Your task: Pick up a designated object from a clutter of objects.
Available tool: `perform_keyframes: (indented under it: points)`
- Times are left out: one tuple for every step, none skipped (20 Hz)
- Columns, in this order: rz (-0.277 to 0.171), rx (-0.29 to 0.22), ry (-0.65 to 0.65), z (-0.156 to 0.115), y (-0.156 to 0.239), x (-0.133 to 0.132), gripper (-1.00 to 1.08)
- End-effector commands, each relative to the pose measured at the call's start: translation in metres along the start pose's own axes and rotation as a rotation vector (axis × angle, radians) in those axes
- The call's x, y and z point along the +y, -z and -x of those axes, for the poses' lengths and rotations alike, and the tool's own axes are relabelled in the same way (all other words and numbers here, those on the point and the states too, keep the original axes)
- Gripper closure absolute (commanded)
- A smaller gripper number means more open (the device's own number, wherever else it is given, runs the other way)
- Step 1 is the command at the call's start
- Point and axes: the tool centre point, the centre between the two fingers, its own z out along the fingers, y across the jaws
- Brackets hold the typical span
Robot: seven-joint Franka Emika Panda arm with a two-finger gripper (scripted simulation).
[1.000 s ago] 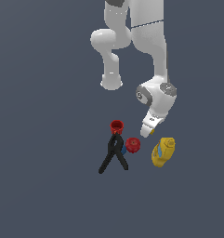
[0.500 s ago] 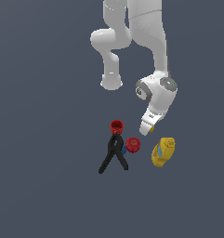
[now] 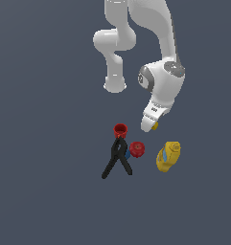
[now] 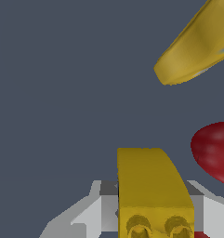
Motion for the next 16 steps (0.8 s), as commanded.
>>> perform_keyframes:
  points:
    - [-0.001, 0.002, 0.001, 0.005, 0.025, 0.008, 1.08]
    - [-0.002, 0.002, 0.001, 0.007, 0.035, 0.011, 1.08]
    - [-0.002, 0.002, 0.001, 0.009, 0.046, 0.015, 1.08]
    - [-0.002, 0.002, 0.001, 0.011, 0.056, 0.018, 1.08]
    - [-0.003, 0.003, 0.001, 0.013, 0.066, 0.021, 1.08]
    - [-0.003, 0.003, 0.001, 0.015, 0.076, 0.025, 1.08]
    - [-0.003, 0.003, 0.002, 0.017, 0.086, 0.028, 1.08]
    - [-0.003, 0.003, 0.002, 0.019, 0.096, 0.031, 1.08]
    - [-0.004, 0.004, 0.002, 0.021, 0.106, 0.034, 1.08]
    - [-0.004, 0.004, 0.002, 0.023, 0.116, 0.038, 1.08]
    - [-0.004, 0.004, 0.002, 0.025, 0.126, 0.041, 1.08]
    - [-0.004, 0.004, 0.002, 0.027, 0.136, 0.044, 1.08]
    - [-0.004, 0.004, 0.002, 0.029, 0.145, 0.048, 1.08]
    - [-0.004, 0.004, 0.002, 0.031, 0.155, 0.051, 1.08]
    - [-0.004, 0.004, 0.002, 0.033, 0.165, 0.055, 1.08]
    - [-0.004, 0.004, 0.002, 0.035, 0.175, 0.058, 1.08]
